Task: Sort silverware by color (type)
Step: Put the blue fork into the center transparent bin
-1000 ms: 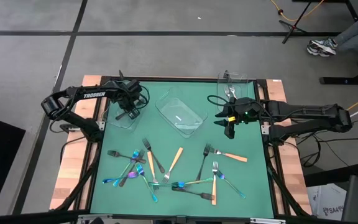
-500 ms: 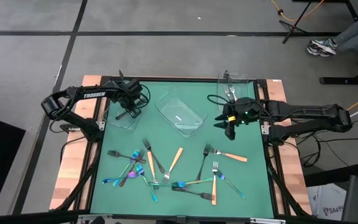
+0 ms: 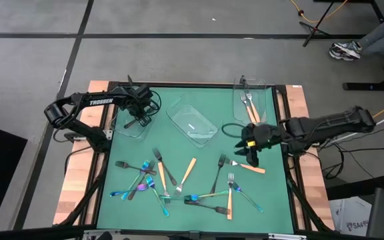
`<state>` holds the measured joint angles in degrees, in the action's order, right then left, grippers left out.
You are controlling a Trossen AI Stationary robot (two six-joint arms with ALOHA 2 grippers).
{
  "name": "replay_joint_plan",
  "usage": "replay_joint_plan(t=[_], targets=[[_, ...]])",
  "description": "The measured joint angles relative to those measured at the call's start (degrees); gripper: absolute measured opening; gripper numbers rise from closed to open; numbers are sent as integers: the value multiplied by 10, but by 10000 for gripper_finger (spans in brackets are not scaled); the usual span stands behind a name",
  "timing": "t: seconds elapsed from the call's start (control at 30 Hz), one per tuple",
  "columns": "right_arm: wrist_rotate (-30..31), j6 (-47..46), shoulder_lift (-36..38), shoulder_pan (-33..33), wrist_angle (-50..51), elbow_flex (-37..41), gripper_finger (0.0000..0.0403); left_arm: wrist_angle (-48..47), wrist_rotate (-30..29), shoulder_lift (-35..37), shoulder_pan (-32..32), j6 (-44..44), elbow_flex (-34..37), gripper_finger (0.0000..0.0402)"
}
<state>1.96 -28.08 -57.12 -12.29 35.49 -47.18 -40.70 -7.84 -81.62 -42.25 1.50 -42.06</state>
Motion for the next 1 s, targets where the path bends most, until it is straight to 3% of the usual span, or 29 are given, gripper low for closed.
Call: replay_joint_plan(t=[0.27,0.6,0.8,1.0], targets=[[40,-120,-3,-87,60,0,143,-50,0,0,1,0,-27,81],[50,-211,-61,-184,55,0,143,-147,0,0,20,-1,-133,81],[50,-244,-114,-228,32,0,143,-173,0,2,77,27,-197,81],[50,-246,-164,-263,-5,0,143,-167,0,30,174,86,-219,81]])
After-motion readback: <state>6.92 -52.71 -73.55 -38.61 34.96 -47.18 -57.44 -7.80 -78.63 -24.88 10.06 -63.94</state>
